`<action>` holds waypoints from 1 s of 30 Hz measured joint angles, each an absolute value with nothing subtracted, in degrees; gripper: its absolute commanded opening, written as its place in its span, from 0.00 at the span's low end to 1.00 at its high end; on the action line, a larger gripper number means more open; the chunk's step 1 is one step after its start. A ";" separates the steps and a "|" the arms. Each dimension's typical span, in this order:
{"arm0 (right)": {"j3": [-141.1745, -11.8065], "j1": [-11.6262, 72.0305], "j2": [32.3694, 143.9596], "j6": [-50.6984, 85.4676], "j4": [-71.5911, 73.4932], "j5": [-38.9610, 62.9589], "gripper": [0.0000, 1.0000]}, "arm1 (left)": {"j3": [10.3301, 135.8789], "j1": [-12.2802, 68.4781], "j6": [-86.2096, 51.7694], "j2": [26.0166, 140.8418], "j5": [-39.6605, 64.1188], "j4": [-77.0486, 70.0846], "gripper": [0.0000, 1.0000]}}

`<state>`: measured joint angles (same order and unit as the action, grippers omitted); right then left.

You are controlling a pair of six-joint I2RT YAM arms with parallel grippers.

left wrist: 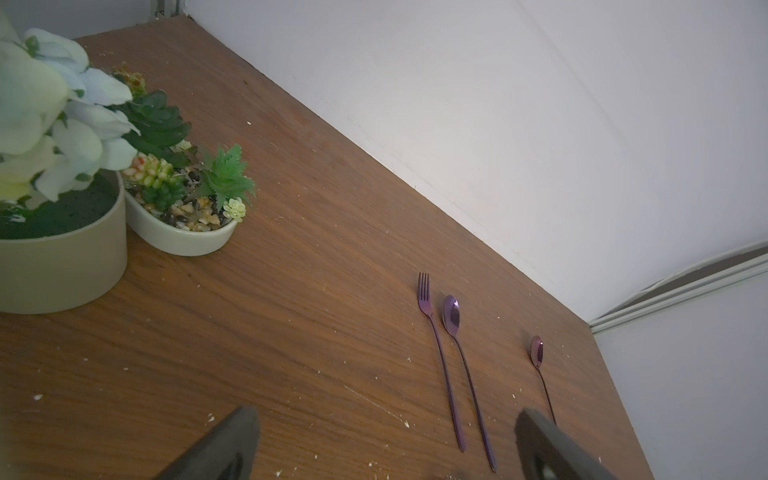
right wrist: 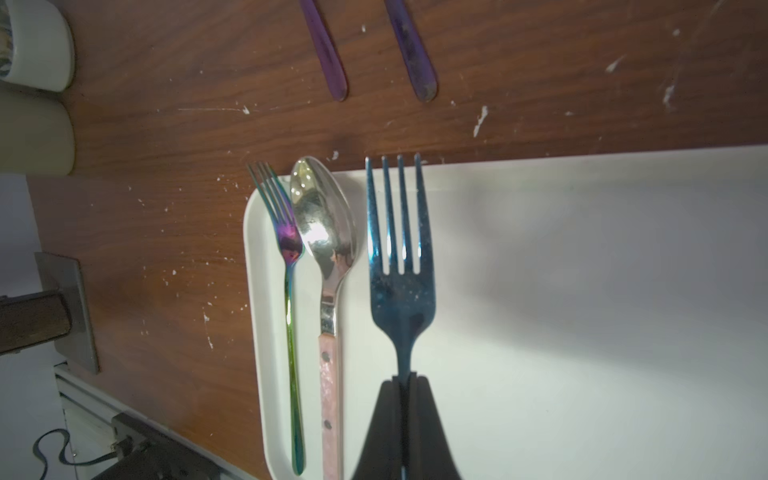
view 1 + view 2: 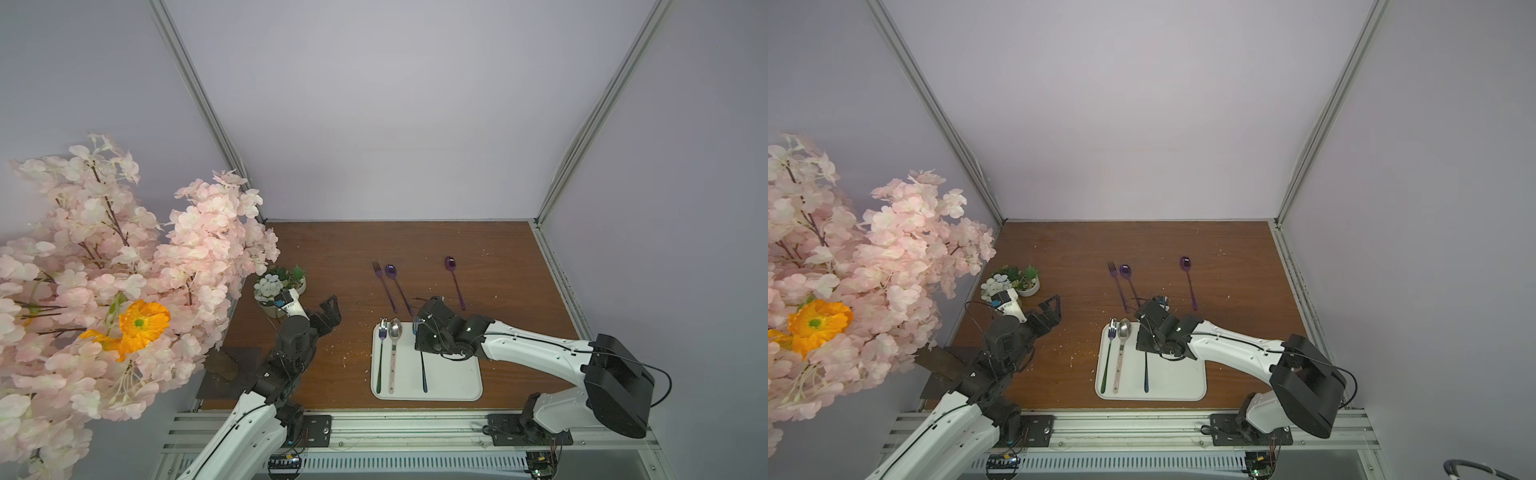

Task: Set the spoon and fork side by side
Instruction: Place the fork on the tray.

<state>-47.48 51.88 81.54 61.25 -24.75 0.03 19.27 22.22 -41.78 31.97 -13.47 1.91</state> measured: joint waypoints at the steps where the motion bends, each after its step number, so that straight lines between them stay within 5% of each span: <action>1: -47.09 51.72 81.87 61.49 -24.27 0.08 0.00 | 19.27 22.22 -41.80 31.97 -13.47 1.89 0.99; 30: -43.38 50.72 87.05 62.41 -16.84 -0.25 0.03 | 19.27 22.22 -41.78 31.97 -13.41 1.89 0.99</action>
<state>-43.38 50.72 87.05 62.41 -16.84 -0.25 19.27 22.22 -41.78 31.97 -13.41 1.89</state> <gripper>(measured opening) 0.048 0.986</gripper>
